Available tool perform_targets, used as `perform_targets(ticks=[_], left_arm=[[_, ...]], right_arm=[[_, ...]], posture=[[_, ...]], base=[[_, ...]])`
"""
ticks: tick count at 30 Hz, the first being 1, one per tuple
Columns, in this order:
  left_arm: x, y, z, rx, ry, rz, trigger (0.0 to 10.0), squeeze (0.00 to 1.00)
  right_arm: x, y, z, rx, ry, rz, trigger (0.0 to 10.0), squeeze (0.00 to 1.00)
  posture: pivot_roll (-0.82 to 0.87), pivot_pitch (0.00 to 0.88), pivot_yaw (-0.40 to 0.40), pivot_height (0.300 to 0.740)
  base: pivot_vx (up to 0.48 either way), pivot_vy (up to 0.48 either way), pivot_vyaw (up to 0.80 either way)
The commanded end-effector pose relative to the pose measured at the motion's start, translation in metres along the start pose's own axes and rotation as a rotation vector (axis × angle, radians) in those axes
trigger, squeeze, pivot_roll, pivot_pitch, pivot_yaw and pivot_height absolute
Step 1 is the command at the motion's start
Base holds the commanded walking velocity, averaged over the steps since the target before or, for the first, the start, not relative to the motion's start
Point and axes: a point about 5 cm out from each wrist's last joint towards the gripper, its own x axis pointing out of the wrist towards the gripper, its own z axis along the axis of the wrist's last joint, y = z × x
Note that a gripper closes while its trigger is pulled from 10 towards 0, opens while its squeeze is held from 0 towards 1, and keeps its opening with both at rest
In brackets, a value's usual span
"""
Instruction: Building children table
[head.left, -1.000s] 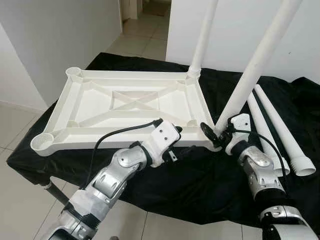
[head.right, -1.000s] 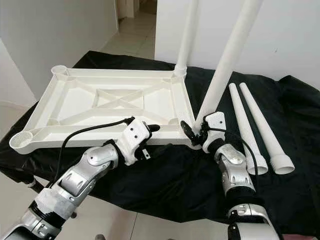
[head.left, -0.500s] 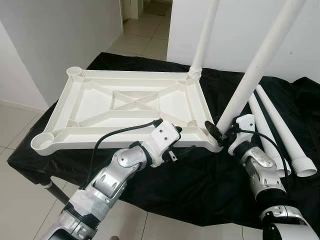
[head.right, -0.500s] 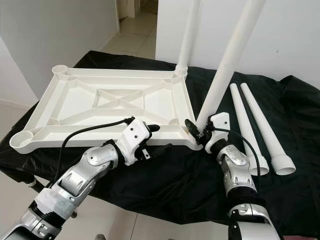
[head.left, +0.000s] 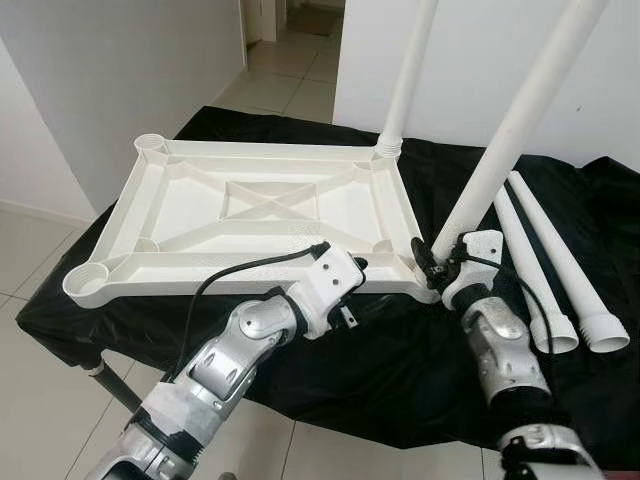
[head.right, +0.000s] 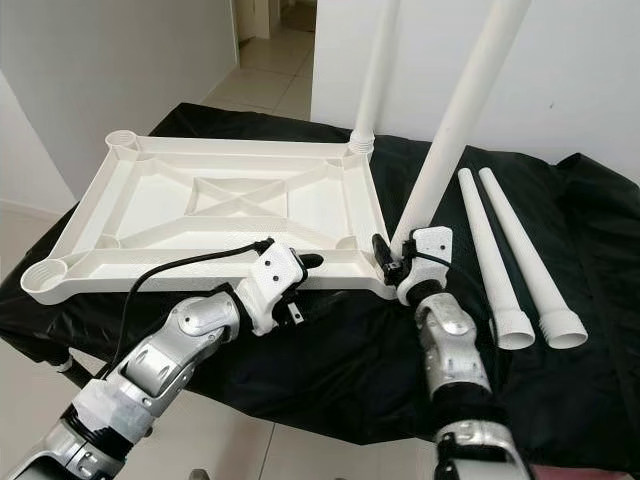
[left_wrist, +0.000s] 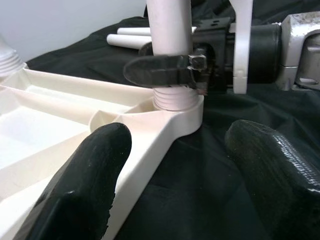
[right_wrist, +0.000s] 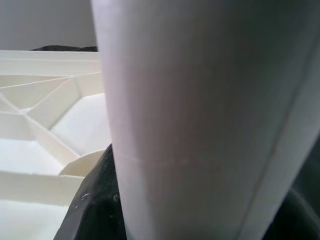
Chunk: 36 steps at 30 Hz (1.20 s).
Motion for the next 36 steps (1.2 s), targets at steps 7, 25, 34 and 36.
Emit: perform_targets(ticks=[7, 25, 34, 36], left_arm=[[-0.002, -0.008, 0.000, 0.008, -0.002, -0.093, 10.0, 0.00], [0.001, -0.011, 0.001, 0.007, -0.010, -0.095, 10.0, 0.00], [-0.001, -0.012, 0.001, 0.010, -0.005, -0.096, 10.0, 0.00], [-0.001, -0.012, 0.001, 0.011, -0.003, -0.096, 10.0, 0.00]], right_arm=[[-0.019, 0.004, -0.023, -0.012, 0.098, -0.419, 10.0, 0.00], [-0.017, 0.029, -0.014, 0.037, 0.060, -0.416, 10.0, 1.00], [-0.022, 0.022, -0.009, 0.004, 0.016, -0.372, 10.0, 1.00], [-0.024, 0.020, -0.009, -0.009, 0.008, -0.362, 10.0, 1.00]], posture=[[-0.03, 0.000, -0.071, 0.740], [-0.03, 0.000, -0.084, 0.740], [-0.02, 0.000, -0.080, 0.740], [-0.02, 0.000, -0.083, 0.740]], base=[[0.000, 0.000, 0.00], [0.000, 0.000, 0.00], [0.000, 0.000, 0.00], [0.000, 0.000, 0.00]])
